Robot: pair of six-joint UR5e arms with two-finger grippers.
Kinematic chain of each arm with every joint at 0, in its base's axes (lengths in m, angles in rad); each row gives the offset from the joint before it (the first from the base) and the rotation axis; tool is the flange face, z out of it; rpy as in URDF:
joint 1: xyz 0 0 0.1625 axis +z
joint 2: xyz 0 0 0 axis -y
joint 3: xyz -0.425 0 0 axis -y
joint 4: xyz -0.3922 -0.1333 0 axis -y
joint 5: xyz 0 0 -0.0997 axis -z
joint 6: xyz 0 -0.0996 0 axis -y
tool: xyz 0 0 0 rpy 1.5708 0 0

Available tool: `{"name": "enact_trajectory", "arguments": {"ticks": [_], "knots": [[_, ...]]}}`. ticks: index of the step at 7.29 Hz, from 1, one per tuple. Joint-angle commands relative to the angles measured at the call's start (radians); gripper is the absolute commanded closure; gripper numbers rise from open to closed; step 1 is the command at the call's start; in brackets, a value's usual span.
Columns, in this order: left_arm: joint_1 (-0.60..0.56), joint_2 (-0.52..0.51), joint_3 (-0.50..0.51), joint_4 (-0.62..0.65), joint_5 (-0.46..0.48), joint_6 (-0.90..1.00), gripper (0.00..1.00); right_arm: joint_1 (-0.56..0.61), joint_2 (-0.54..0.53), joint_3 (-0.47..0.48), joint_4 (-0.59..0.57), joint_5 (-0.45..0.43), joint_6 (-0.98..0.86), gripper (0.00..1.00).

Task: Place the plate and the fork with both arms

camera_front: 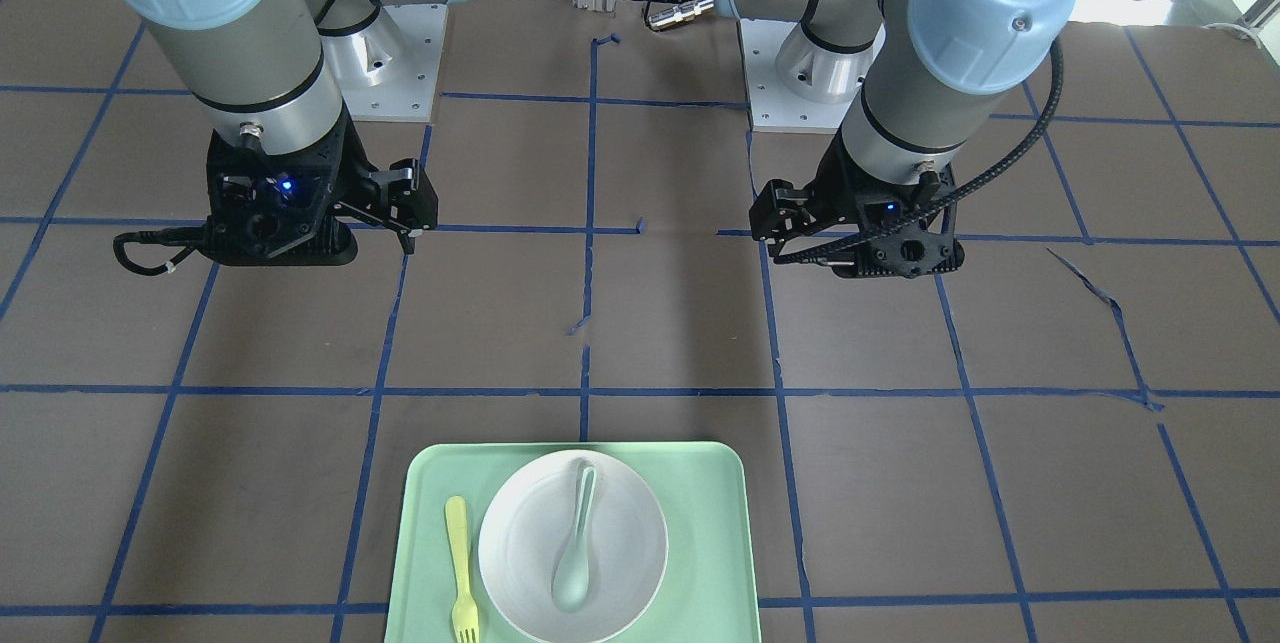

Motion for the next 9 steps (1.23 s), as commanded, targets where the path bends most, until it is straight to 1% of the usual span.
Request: {"name": "enact_trajectory", "arguments": {"ticks": [1,3,4,6,7,9], "knots": [[0.003,0.021,-0.001,-0.038,-0.010,0.055,0.00,0.001,-0.007,0.003,0.011,0.030,0.002,0.00],[0.003,0.032,-0.003,-0.038,-0.010,0.049,0.00,-0.001,-0.016,0.039,0.009,0.030,0.002,0.00],[0.001,0.039,-0.011,-0.035,-0.016,0.040,0.00,-0.001,-0.054,0.067,-0.003,0.030,0.005,0.00],[0.003,0.041,-0.020,-0.016,-0.013,0.033,0.00,-0.001,-0.065,0.066,-0.008,0.026,0.002,0.00],[0.004,0.035,-0.021,0.022,-0.013,0.028,0.00,-0.001,-0.065,0.066,-0.006,0.022,0.002,0.00],[0.004,0.044,-0.041,0.025,-0.010,-0.030,0.00,-0.001,-0.065,0.063,-0.006,0.019,0.003,0.00]]}}
